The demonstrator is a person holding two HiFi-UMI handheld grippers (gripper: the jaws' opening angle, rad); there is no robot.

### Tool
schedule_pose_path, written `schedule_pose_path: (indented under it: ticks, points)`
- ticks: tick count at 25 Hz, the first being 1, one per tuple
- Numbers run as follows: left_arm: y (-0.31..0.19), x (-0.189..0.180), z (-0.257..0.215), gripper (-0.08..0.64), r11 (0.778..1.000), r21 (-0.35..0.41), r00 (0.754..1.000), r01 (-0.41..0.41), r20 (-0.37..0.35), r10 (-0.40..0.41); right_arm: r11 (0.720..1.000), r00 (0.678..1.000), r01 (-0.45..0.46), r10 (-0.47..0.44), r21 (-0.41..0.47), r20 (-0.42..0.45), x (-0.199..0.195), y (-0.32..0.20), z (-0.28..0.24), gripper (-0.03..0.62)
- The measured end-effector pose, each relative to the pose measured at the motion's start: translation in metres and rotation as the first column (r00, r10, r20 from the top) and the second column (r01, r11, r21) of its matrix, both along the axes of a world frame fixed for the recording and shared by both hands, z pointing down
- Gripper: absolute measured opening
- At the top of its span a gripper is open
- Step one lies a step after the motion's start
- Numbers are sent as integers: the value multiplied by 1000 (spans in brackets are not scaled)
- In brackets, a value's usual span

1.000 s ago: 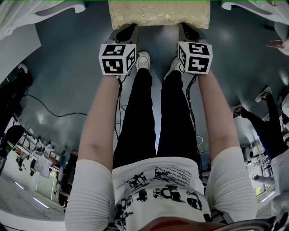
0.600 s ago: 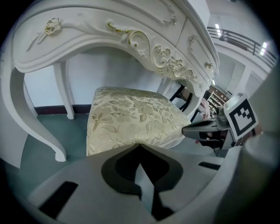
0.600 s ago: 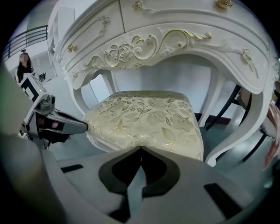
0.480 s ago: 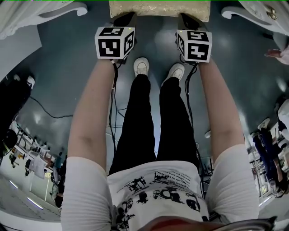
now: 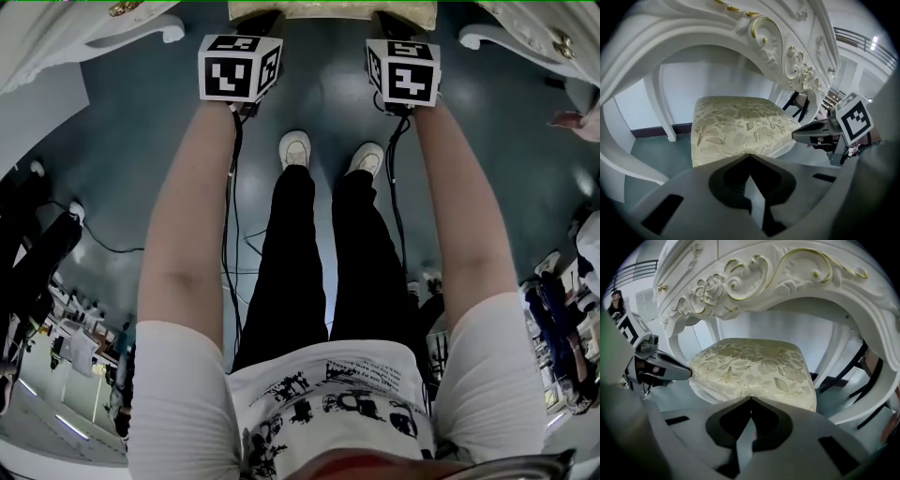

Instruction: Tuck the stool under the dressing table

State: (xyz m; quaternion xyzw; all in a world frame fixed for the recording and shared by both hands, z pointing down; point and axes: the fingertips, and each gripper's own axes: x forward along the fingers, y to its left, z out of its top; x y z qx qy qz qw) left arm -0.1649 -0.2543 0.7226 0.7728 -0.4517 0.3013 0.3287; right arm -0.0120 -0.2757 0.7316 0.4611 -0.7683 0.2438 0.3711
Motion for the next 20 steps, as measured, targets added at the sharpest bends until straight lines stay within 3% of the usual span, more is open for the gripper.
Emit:
schedule_pose_path:
  ticks: [8,11,13,20]
  points:
    - [-6,-3,2,20,1000,-5,999,14,34,-14,997,996,-55,59,-54,68,-2,-5,-4,17]
    - [5,-2,-4,20,999,-36,997,-28,71,31,1000,997,-24,24,-5,79,-6,8,-21,18]
    - [12,2,-16,20,999,-6,996,-51,69,51,1000,996,-20,18,22,92,-8,23,-33,17]
    - [58,2,-98,20,991,128,999,30,-39,-26,981,988,8,-38,195,150,-16,95,-115,17]
